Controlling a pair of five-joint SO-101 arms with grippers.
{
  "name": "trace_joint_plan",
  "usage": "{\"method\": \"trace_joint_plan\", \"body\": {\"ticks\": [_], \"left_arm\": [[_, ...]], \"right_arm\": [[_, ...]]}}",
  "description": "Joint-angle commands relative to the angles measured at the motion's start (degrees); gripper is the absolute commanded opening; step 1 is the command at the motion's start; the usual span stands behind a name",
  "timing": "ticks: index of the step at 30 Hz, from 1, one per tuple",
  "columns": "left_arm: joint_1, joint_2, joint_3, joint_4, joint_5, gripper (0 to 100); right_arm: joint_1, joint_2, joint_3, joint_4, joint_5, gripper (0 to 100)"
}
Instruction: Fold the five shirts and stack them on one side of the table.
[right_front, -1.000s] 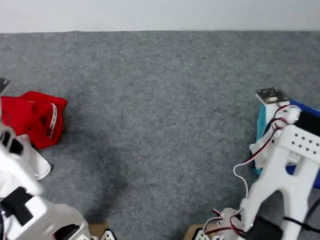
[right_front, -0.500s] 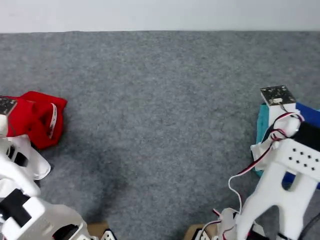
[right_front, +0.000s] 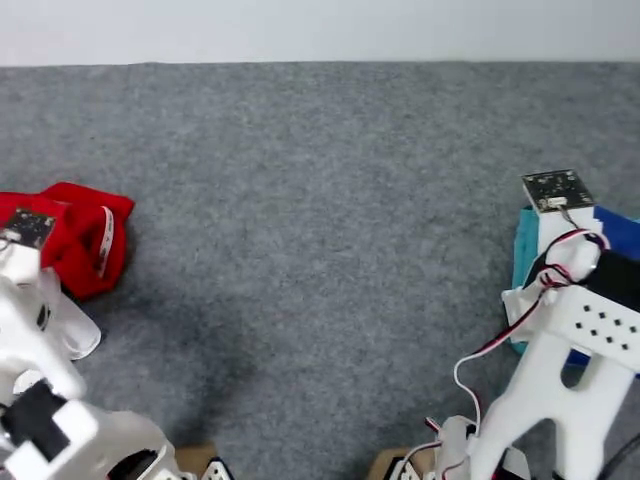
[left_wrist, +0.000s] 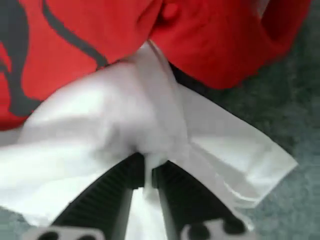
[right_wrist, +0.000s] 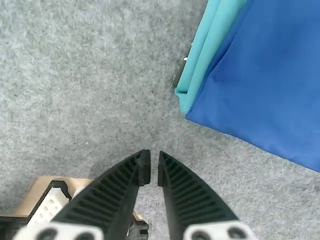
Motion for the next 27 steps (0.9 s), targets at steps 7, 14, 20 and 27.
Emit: {"method": "trace_joint_plan", "body": {"ticks": [7, 14, 20, 27], "left_arm": [[8.4, -28.5, -13.5, 10.5, 18.1, 0], [27.3, -47.9, -14.0, 10.2, 24.7, 0], [52.2, -55.9, -14.0, 10.2, 26.0, 0], [63.9, -46.2, -13.2, 10.0, 35.3, 0]], "right_arm": [[-0.6, -1.5, -0.3, 2.4, -0.7, 4.2], [-0.6, -1.5, -0.3, 2.4, -0.7, 4.2], [-0.6, -1.5, -0.3, 2.4, -0.7, 3.2], [-0.6, -1.5, -0.3, 2.4, -0.7, 1.7]]}}
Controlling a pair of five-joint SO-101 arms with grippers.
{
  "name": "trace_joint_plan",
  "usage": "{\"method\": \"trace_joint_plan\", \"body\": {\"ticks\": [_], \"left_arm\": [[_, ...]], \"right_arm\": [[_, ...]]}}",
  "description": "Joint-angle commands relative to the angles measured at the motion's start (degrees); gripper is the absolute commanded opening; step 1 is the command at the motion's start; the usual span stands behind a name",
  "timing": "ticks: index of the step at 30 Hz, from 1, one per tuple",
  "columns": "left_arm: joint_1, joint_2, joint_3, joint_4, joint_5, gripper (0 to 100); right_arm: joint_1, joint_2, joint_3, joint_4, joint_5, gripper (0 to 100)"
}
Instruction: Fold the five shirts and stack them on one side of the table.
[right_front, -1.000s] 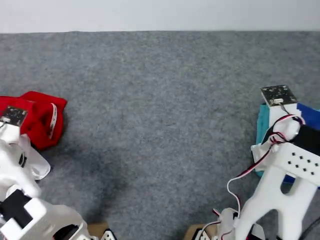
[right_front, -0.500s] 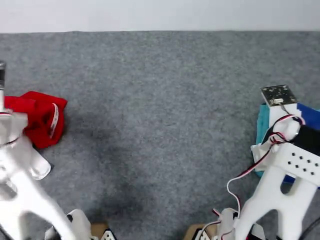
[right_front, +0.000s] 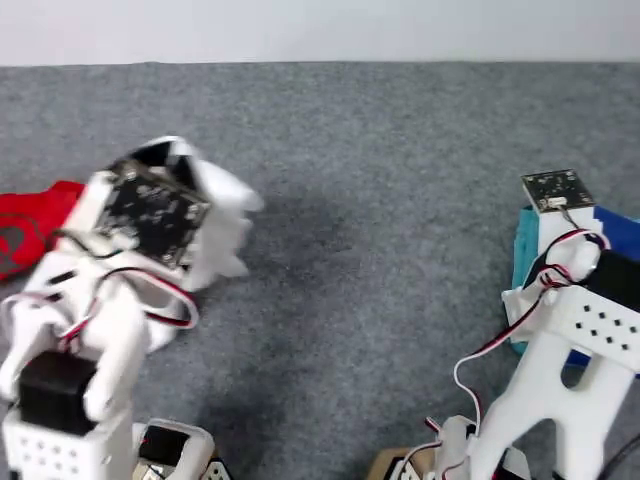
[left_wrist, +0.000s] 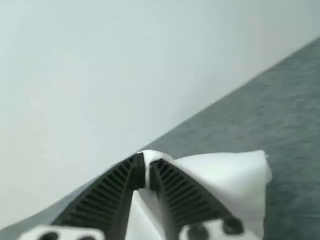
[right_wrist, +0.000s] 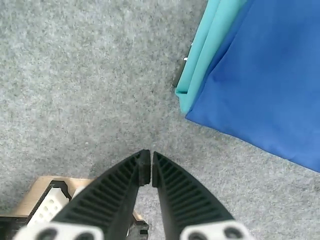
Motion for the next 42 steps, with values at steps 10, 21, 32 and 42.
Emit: {"method": "trace_joint_plan", "body": {"ticks": [10, 21, 32, 42], "left_arm": [[-16.3, 25.1, 6.8, -0.5, 1.8, 1], [-30.6, 24.7, 6.6, 1.8, -9.3, 17], [-17.4, 27.4, 8.7, 1.1, -4.3, 17], [-25.2, 50.6, -6.7, 5.6, -4.0, 20]], "right_arm": [[-0.7, -1.5, -0.3, 2.4, -0.7, 1.7], [-2.6, -1.1, 0.4, 2.3, -0.7, 1.7], [-15.4, -1.1, 4.3, 2.2, -6.4, 1.6], [-23.8, -0.9, 4.1, -0.2, -7.3, 1.9]]}}
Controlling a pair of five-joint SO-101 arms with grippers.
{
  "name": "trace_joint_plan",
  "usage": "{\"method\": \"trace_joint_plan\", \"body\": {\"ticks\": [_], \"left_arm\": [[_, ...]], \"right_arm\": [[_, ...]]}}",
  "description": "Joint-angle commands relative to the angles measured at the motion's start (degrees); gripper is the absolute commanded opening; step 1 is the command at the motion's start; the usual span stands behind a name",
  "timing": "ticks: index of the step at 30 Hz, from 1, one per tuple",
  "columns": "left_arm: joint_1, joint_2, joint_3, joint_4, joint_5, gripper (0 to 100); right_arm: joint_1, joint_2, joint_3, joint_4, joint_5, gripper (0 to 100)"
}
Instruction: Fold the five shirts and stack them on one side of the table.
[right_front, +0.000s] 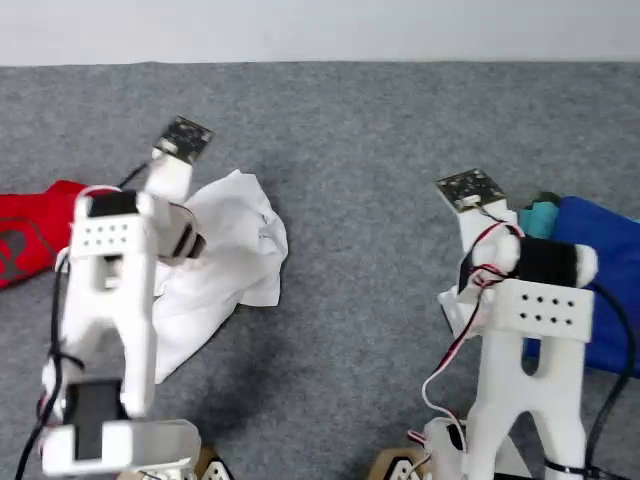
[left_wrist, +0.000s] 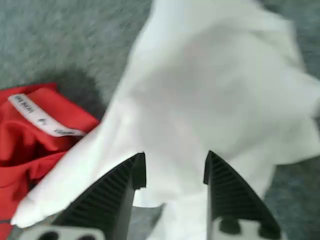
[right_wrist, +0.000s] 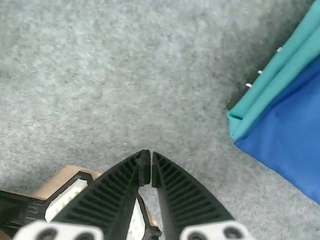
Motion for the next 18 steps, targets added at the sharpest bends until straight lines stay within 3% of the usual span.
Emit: {"method": "trace_joint_plan", "body": {"ticks": [1, 11, 14, 18], "left_arm": [[-5.5, 1.7, -9.9, 4.0, 0.4, 20], [-25.1, -2.4, -17.6, 9.1, 0.3, 20], [-31.5, -2.5, -17.6, 9.1, 0.2, 20], [-37.2, -2.2, -17.5, 8.8, 0.2, 20]], "right_arm": [[-5.5, -0.8, -0.5, -1.5, -0.8, 1.9], [-26.9, 7.3, -3.0, -21.5, -0.5, 2.0], [-31.3, 16.0, -10.7, -22.5, -0.4, 2.4], [-36.5, 30.2, -25.1, -22.2, -0.7, 12.3]]}}
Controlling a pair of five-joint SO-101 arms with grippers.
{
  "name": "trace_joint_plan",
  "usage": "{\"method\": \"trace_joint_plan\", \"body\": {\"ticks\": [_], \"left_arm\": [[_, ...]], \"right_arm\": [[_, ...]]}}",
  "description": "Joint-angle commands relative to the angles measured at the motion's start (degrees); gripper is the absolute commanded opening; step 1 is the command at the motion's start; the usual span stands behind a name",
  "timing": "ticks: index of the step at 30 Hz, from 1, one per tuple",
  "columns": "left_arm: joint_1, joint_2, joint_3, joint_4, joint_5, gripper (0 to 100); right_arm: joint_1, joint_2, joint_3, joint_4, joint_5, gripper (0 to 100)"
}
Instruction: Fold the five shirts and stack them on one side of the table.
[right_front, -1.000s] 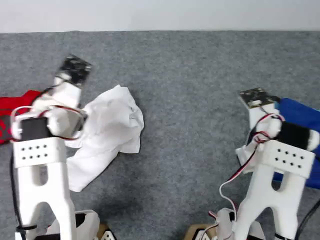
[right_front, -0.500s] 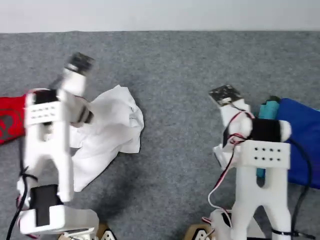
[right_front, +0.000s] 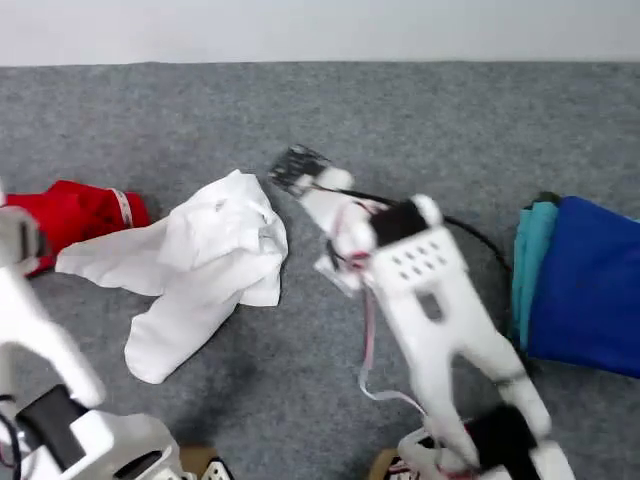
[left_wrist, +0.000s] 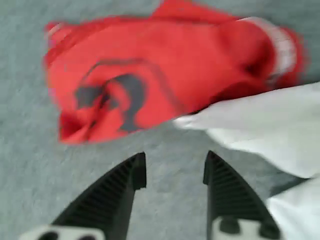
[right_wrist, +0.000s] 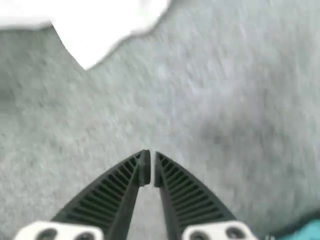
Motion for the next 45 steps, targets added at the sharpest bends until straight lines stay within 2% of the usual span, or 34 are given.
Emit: {"method": "trace_joint_plan", "body": {"ticks": [1, 4, 9, 17, 23, 36, 38, 41, 43, 44, 45], "left_arm": [[-4.2, -2.4, -2.1, 0.4, 0.2, 20], [-5.5, -2.4, -2.1, 0.4, 0.1, 20], [-7.3, -2.5, -2.1, 0.3, 0.1, 20], [-10.2, -2.5, -2.1, 0.4, 0.1, 20], [-10.5, -2.5, -2.1, 0.4, 0.4, 20], [-10.5, -2.5, -0.3, 0.4, 0.4, 20], [-10.5, -2.6, 0.0, 0.4, 0.4, 20], [-10.5, -2.5, 0.1, 0.6, 0.4, 20], [-10.5, -2.5, 0.1, 0.5, 0.4, 20], [-10.4, -2.5, 0.1, 0.4, 0.4, 20], [-10.3, -2.5, 0.1, 0.4, 0.4, 20]], "right_arm": [[-5.0, 12.0, -15.5, -0.6, -0.5, 14.9], [-9.1, 21.8, -26.0, -0.6, -0.5, 18.5], [-15.5, 34.5, -40.9, -0.5, -0.5, 18.6], [-23.4, 43.7, -54.0, -0.7, -0.5, 18.8], [-25.7, 48.5, -57.1, -1.1, -0.6, 27.9], [-25.7, 64.9, -70.4, -6.0, -0.3, 28.0], [-24.8, 66.9, -73.8, -5.9, -0.2, 25.9], [-23.3, 67.8, -79.6, -5.8, 0.2, 13.8], [-22.3, 67.6, -82.7, -5.0, 3.7, 3.0], [-21.8, 67.6, -84.5, -4.0, 6.1, 0.2], [-21.2, 67.6, -86.5, -2.2, 8.1, 1.7]]}}
